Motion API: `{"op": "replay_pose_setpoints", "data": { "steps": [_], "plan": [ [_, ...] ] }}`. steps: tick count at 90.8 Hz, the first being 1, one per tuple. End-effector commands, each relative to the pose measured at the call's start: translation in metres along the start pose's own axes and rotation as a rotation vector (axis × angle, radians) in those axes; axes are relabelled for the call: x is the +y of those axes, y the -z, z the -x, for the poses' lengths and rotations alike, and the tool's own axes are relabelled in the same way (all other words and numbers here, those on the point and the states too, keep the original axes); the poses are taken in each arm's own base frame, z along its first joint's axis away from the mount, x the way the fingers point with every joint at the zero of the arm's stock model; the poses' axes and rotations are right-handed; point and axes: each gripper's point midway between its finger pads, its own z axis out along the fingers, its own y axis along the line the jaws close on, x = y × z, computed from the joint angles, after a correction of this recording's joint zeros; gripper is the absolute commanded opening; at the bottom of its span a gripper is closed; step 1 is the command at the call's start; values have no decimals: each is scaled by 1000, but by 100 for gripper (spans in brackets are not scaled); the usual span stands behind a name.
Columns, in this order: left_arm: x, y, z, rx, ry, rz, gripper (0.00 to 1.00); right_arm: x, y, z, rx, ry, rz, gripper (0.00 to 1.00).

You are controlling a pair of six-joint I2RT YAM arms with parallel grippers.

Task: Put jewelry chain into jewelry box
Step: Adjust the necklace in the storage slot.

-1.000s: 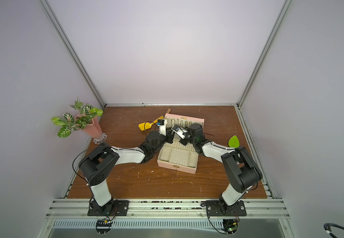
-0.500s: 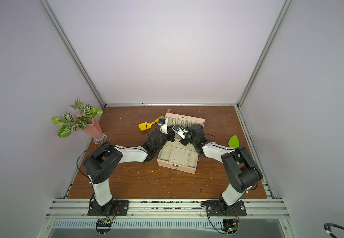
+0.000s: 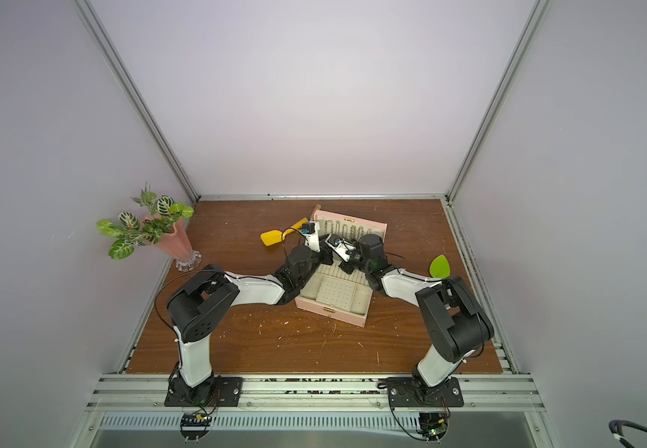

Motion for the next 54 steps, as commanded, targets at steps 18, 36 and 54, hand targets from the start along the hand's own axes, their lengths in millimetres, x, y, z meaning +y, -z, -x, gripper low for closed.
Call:
{"op": "replay_pose_setpoints", "data": {
  "steps": [18, 36, 54],
  "plan": [
    [-6, -8, 7, -25, -6, 0, 7, -5, 8, 46, -165, 36, -16, 0],
    [-19, 2, 14, -13, -23, -77, 1, -14, 7, 40, -140, 15, -68, 0],
    [-24, 12, 12, 10, -11, -121, 1, -19, 7, 39, -135, -6, -94, 0]
  ]
}}
